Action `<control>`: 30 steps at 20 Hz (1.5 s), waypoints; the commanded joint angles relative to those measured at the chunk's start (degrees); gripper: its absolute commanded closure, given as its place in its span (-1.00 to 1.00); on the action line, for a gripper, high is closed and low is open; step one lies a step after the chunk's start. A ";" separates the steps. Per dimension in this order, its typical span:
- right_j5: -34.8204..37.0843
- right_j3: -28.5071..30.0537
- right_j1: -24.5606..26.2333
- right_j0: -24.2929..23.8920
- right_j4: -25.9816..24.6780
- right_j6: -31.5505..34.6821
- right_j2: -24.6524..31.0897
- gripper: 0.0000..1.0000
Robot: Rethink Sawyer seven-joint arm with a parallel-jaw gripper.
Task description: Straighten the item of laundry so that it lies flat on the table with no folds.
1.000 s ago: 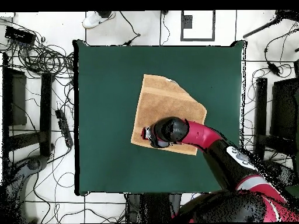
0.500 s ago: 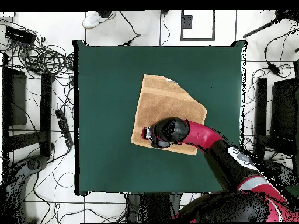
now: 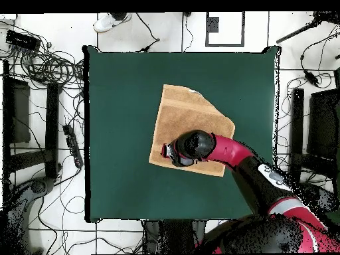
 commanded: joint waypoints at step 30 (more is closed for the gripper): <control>-14.26 -7.46 26.21 -0.73 1.21 0.16 1.50 -1.00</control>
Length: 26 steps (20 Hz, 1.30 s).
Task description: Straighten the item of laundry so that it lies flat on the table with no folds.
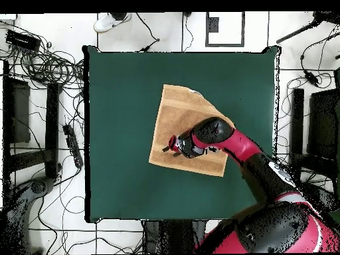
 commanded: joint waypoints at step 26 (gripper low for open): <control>-39.06 6.16 22.02 0.26 -11.65 -3.35 7.45 -1.00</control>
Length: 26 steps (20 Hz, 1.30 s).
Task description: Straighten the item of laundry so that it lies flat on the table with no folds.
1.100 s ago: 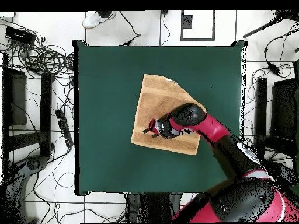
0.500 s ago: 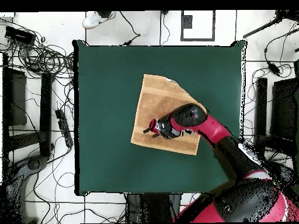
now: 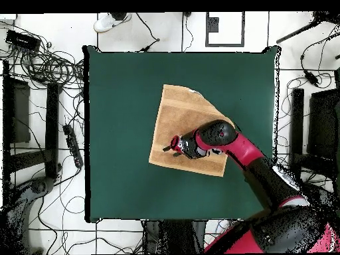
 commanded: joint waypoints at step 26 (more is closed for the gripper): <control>-32.06 -17.56 1.33 18.13 -23.12 16.19 -13.70 -1.00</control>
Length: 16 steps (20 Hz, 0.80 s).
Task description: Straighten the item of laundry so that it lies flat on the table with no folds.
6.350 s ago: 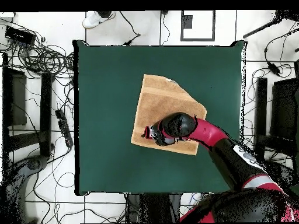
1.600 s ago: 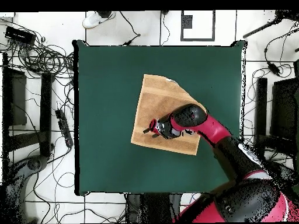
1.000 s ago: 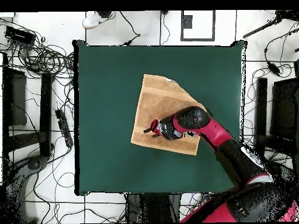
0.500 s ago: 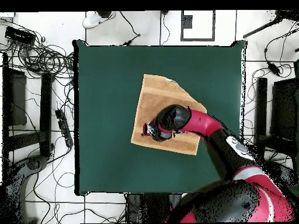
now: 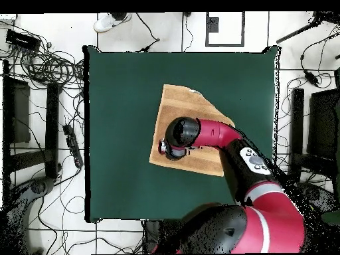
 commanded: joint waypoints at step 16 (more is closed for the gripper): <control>-15.63 -22.18 11.72 1.27 -12.08 4.04 -2.47 -1.00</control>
